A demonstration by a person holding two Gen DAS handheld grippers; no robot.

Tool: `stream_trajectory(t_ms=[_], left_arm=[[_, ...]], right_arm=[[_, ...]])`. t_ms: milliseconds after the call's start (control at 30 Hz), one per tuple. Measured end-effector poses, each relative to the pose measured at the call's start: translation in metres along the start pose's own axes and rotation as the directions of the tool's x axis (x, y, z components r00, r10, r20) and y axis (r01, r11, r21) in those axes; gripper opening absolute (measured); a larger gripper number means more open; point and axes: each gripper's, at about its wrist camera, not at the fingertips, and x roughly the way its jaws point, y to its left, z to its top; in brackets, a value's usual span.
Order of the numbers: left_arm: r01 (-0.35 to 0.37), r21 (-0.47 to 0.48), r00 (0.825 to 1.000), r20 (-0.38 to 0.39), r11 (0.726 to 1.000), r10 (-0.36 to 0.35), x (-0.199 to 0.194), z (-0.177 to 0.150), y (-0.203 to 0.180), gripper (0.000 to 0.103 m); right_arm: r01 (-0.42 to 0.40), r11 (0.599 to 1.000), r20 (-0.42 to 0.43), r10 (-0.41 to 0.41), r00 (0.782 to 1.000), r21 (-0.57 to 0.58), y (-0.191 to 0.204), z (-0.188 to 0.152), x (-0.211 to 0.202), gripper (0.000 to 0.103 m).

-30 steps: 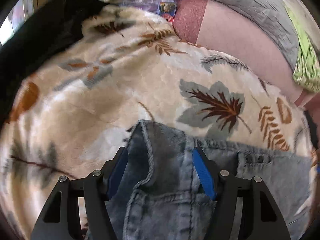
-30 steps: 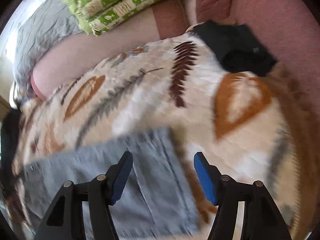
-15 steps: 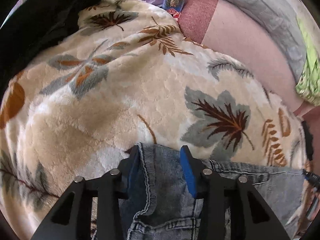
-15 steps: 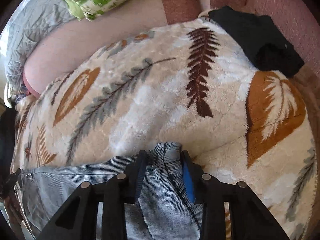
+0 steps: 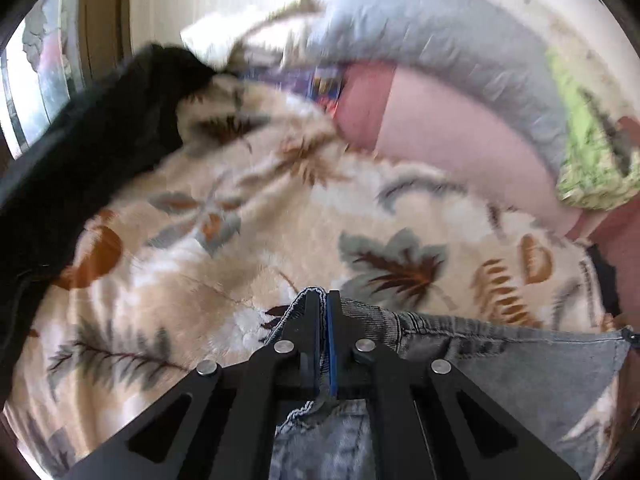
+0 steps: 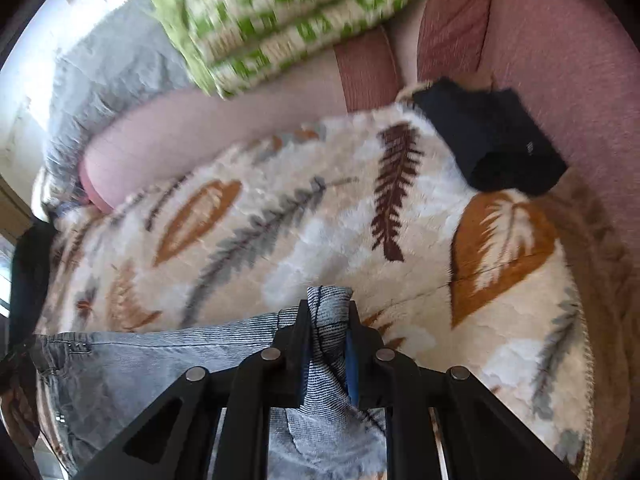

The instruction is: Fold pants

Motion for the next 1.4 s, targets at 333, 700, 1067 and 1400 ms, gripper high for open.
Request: stream_trajectory(t_ms=[333,700,1067,1400], left_arm=[[0.149,0.042,0.982,0.113,0.988,-0.153,-0.151,-0.097,0.044,0.004],[0.022,0.225,0.997,-0.083,0.974,-0.003,-0.169,-0.167,0.082,0.041],[0.075,0.317,0.974,-0.227,0.946,-0.001,-0.071,-0.190,-0.014,0.051],[0.090,0.304,0.967,-0.256,0.948,-0.009,-0.062,-0.200,0.006,0.059]], right_arm=[[-0.107,0.993,0.151,0.114,0.982,-0.053,-0.036,-0.126,-0.150,0.015],[-0.127,0.984,-0.046,0.134,0.990,0.125,-0.114,-0.251,-0.148,0.065],[-0.039,0.994,-0.242,0.062,0.968,0.098,-0.059,-0.195,-0.054,0.012],[0.221,0.962,-0.110,-0.240,0.965,-0.161,-0.036,-0.189,-0.052,0.025]])
